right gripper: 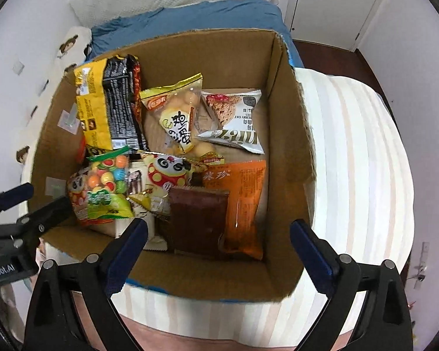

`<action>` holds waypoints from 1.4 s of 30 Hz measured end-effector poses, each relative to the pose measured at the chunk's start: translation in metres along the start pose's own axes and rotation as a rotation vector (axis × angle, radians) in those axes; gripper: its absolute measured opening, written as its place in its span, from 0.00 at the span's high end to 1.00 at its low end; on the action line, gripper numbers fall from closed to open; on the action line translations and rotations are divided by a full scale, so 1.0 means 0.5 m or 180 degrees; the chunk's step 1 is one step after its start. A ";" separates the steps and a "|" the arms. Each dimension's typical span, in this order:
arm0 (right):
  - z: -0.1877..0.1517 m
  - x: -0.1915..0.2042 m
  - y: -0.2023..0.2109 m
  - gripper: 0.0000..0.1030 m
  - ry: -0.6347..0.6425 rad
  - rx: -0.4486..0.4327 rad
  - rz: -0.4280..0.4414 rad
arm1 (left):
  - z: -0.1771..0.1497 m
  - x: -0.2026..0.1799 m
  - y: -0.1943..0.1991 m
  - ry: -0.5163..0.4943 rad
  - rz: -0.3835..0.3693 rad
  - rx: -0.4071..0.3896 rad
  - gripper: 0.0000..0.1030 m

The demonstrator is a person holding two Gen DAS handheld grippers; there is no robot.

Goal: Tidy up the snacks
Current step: 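Lift both tools from the box and move them back over the bed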

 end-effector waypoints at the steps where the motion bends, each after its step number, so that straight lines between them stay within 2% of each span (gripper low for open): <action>1: -0.006 0.000 0.009 0.03 -0.0021 -0.0043 0.0004 | -0.004 -0.001 0.006 -0.0011 0.0021 -0.0054 0.06; 17: -0.107 0.041 0.205 0.03 0.0033 -0.0848 -0.0242 | -0.108 0.040 0.189 0.0037 0.0005 -0.0945 0.06; 24: -0.170 0.063 0.280 0.03 0.0069 -0.1135 -0.0339 | -0.160 0.058 0.249 0.0082 -0.0054 -0.1141 0.06; 30: -0.225 0.072 0.322 0.03 -0.0008 -0.1300 -0.0300 | -0.212 0.074 0.295 0.0156 -0.0074 -0.1342 0.06; 33: -0.246 0.077 0.327 0.03 -0.0022 -0.1321 -0.0226 | -0.232 0.081 0.302 0.0184 -0.0061 -0.1389 0.06; 36: -0.266 0.086 0.297 0.03 -0.0018 -0.1218 -0.0023 | -0.249 0.099 0.291 0.0274 -0.0041 -0.1353 0.06; 42: -0.283 0.116 0.153 0.03 0.0017 -0.0729 0.0436 | -0.276 0.160 0.169 0.0583 0.0021 -0.0856 0.06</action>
Point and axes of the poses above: each gripper's, at about its wrist camera, not at the fingertips, and y roughly against the way its jaws point, x to its left, z to its top, the point moved 4 cm from there along -y, roughly the way its jaws point, and after that the axes turned 11 degrees about y, right-handed, at the moved point
